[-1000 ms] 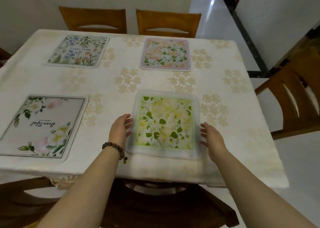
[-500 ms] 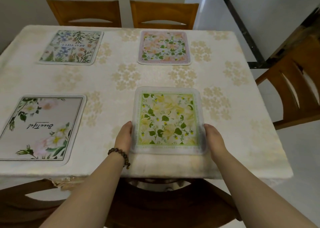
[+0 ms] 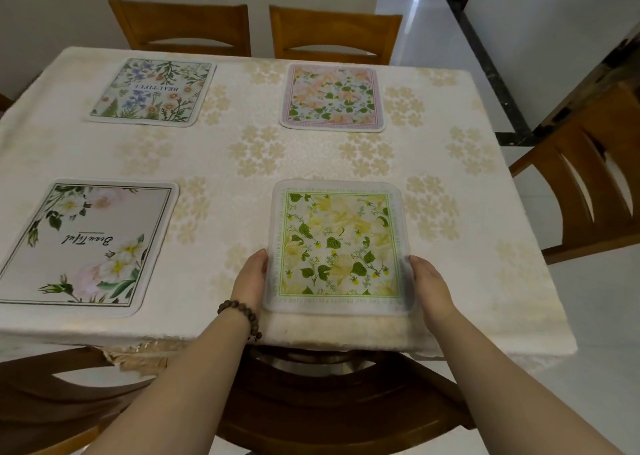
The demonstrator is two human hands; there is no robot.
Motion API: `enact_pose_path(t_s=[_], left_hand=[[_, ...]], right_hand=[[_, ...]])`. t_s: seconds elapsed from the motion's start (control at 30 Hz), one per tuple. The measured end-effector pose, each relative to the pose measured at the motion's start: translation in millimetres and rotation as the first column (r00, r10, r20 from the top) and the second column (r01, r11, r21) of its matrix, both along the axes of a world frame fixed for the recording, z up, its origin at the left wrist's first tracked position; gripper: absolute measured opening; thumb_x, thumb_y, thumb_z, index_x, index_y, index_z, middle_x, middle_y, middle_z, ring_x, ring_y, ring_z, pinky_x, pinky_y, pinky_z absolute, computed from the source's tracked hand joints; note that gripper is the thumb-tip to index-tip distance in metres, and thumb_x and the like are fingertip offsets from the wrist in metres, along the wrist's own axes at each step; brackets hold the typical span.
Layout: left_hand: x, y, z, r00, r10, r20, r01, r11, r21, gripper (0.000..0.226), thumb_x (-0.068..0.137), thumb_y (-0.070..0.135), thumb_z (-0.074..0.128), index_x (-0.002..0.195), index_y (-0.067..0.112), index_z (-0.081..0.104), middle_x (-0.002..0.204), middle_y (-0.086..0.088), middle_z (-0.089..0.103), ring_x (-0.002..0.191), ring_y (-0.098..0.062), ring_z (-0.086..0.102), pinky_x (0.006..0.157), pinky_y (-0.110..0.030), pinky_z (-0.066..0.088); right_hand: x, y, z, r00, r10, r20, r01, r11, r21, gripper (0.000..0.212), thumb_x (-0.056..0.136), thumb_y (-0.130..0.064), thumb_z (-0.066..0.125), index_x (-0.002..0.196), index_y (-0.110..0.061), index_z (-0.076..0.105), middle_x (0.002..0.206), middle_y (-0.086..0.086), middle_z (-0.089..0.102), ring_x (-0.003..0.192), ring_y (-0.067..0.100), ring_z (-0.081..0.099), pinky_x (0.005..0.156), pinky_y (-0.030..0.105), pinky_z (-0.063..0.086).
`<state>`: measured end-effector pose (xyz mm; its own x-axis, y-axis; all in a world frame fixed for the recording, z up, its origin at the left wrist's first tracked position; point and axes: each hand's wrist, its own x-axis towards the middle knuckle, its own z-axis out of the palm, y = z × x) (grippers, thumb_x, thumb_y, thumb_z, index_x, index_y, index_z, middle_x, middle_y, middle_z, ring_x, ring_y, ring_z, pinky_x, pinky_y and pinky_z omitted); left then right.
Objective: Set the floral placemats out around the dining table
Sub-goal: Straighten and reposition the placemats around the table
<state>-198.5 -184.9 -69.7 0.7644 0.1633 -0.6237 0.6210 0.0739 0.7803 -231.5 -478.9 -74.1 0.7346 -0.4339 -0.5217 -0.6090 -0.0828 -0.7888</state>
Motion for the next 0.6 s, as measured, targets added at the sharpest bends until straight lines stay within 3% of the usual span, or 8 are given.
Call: enact_pose_path(t_s=[0.2,0.3,0.4,0.47,0.53,0.6], left_hand=[[-3,-1,-1,1.0,0.006,0.012,-0.006,1.0,0.001,0.017,0.077,0.043,0.045,0.063,0.034,0.043,0.068,0.013,0.047,0.065,-0.007,0.043,0.067,-0.029,0.036],[-1,-1,3,1.0,0.003,0.015,-0.003,1.0,0.005,0.014,0.074,0.042,0.043,0.066,0.032,0.038,0.072,0.01,0.042,0.07,-0.011,0.039,0.072,-0.033,0.033],[-2,-1,8,0.999,0.033,0.032,-0.032,0.999,-0.011,0.018,0.084,0.039,0.044,0.07,0.029,0.047,0.079,0.012,0.055,0.074,-0.008,0.051,0.072,-0.027,0.04],[-3,-1,10,0.997,0.053,0.058,-0.051,0.998,-0.024,0.022,0.093,0.037,0.041,0.098,0.025,0.06,0.103,0.011,0.06,0.096,-0.006,0.056,0.078,-0.028,0.044],[-2,0,16,0.992,0.072,0.106,-0.071,0.997,-0.008,0.04,0.098,0.036,0.037,0.133,0.02,0.048,0.123,0.006,0.054,0.113,-0.011,0.051,0.095,-0.033,0.041],[1,3,23,0.984,0.094,0.154,-0.095,0.995,0.002,0.045,0.099,0.036,0.036,0.14,0.02,0.041,0.128,0.003,0.052,0.117,-0.013,0.05,0.101,-0.036,0.039]], right_hand=[[0,0,0,1.0,0.007,-0.001,-0.007,1.0,-0.009,0.043,0.098,-0.04,0.04,0.132,-0.018,0.054,0.137,0.002,0.053,0.108,0.013,0.046,0.094,0.03,0.034],[1,-3,4,1.0,0.012,-0.017,-0.012,1.0,0.0,0.044,0.098,-0.04,0.039,0.13,-0.015,0.055,0.137,0.003,0.053,0.116,0.019,0.05,0.1,0.035,0.038],[4,-2,11,1.0,-0.008,0.022,0.008,1.0,-0.013,0.044,0.098,-0.038,0.04,0.133,-0.015,0.053,0.139,0.003,0.051,0.122,0.019,0.048,0.101,0.033,0.036],[9,5,18,0.997,-0.005,0.071,0.005,1.0,0.001,0.043,0.097,-0.04,0.042,0.132,-0.018,0.054,0.138,0.001,0.053,0.116,0.015,0.048,0.097,0.031,0.035],[18,17,28,0.995,-0.001,0.101,-0.007,0.997,0.077,0.043,0.095,-0.043,0.044,0.13,-0.021,0.055,0.136,0.0,0.055,0.114,0.013,0.05,0.101,0.035,0.039],[28,31,38,0.994,0.002,0.114,-0.019,0.99,0.142,0.045,0.094,-0.045,0.046,0.13,-0.021,0.055,0.133,-0.001,0.057,0.117,0.015,0.053,0.104,0.042,0.042]])
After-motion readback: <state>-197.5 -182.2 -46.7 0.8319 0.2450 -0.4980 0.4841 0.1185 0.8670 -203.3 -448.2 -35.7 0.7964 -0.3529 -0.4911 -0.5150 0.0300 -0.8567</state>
